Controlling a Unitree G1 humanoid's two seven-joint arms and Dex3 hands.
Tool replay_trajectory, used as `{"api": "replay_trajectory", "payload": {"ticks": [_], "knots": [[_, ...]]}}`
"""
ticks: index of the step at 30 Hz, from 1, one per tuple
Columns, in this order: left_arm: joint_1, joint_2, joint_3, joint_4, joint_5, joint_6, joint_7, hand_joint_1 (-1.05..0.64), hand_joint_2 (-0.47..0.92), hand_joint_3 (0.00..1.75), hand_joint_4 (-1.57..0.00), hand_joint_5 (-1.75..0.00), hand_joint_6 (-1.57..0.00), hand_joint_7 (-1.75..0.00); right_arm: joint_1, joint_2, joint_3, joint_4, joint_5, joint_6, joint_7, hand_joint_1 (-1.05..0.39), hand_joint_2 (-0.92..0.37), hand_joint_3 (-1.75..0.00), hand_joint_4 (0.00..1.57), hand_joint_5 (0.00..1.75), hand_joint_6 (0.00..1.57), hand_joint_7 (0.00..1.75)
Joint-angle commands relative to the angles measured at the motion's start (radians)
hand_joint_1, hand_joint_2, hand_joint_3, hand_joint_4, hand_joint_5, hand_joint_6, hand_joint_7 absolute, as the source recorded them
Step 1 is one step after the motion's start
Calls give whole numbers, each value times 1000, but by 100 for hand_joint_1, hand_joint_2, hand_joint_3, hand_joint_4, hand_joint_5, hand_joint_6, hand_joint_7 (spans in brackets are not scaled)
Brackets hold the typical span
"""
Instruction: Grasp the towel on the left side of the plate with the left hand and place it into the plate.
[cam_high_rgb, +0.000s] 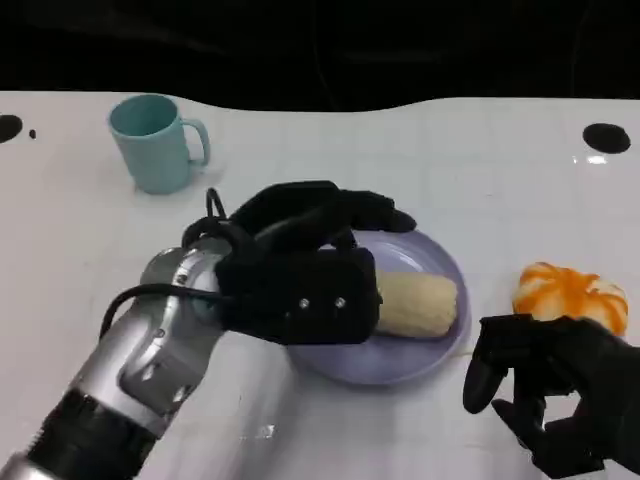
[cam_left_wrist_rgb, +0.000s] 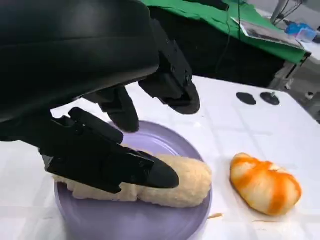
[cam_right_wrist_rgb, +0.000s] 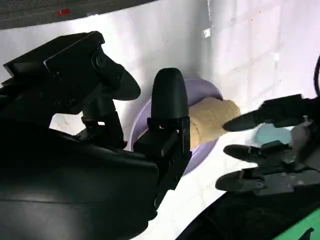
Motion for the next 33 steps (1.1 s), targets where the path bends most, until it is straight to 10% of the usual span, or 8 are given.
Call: {"api": "replay_trajectory", "payload": {"ticks": [1, 8, 13, 20, 33], "knots": [[64, 37, 85, -112, -121, 71, -75, -32, 92, 25, -86, -88, -90, -14, -3, -7, -8, -2, 2, 10, 1, 2, -55, -110, 74, 175, 71, 142], [183, 62, 220, -262, -364, 202, -171, -14, 91, 35, -79, -105, -101, -17, -5, -8, -7, -2, 1, 10, 1, 1, -56, -109, 74, 175, 71, 142], [297, 65, 294, -378, -475, 270, -152, -12, 66, 77, -77, -116, -105, -27, -6, -5, -6, 0, 1, 11, -2, 2, -55, -109, 74, 175, 71, 143], [487, 17, 414, -653, -633, 557, -52, -13, 44, 123, -77, -141, -85, -96, -7, -5, -14, -3, 10, 12, 2, 3, -55, -110, 73, 175, 71, 142], [629, 40, 512, -863, -831, 861, 45, -8, 52, 127, -76, -174, -73, -148, 5, -21, -55, 30, 28, -29, 18, 1, -55, -110, 74, 175, 72, 142]]}}
